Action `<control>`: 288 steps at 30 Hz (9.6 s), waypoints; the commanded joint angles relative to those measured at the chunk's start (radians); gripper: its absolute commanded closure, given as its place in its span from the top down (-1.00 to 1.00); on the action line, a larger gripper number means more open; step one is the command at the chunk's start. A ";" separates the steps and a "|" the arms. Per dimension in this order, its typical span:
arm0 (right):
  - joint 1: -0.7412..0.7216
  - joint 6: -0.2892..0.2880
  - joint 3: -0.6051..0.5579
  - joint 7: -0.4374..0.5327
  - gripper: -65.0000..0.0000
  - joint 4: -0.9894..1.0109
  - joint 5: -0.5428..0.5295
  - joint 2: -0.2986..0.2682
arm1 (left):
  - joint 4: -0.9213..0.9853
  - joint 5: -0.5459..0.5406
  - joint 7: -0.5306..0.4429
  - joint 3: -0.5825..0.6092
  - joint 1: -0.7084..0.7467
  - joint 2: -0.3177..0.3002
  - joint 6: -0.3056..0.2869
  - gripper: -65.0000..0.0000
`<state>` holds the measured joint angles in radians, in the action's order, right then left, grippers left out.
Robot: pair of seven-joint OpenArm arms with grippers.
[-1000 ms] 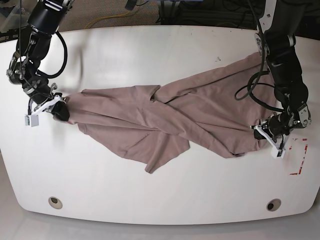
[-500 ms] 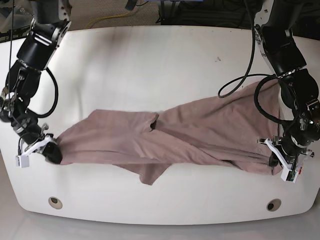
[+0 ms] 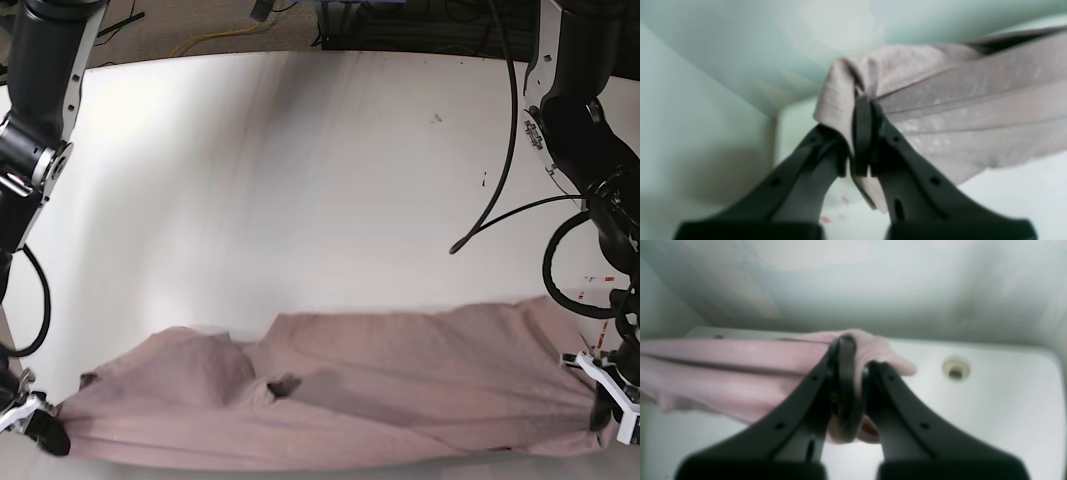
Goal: Fold the T-shirt properly
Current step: 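Lift the shirt with both grippers, swing it, and lay it flat, then release and regrasp the shirt edge with the right gripper, then lift the shirt with both grippers and pull it toward the table edge, then swing the held shirt back across the table and lay it down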
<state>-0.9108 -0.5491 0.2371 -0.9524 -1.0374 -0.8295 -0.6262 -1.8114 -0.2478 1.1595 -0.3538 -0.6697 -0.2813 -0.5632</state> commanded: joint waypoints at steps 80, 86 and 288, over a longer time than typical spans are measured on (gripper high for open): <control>1.134 -0.027 0.331 -0.073 -1.00 -0.169 -0.400 0.090 | -0.020 0.018 -0.395 -0.104 1.057 -0.111 -0.135 -0.97; 1.174 -0.029 0.331 -0.093 -1.00 -0.195 -0.405 0.084 | 0.045 0.012 -0.395 -0.176 1.088 -0.128 -0.135 -0.97; 0.468 -0.076 0.090 -0.188 -1.00 -0.197 -0.370 -0.197 | -0.195 0.210 -0.187 0.063 0.506 0.060 -0.128 -0.98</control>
<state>-0.5053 -0.6262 0.2737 -1.1652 -1.1805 -1.1858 -0.7872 -1.9842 -0.0452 0.9916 -0.2863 -0.1940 -0.2092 -0.7010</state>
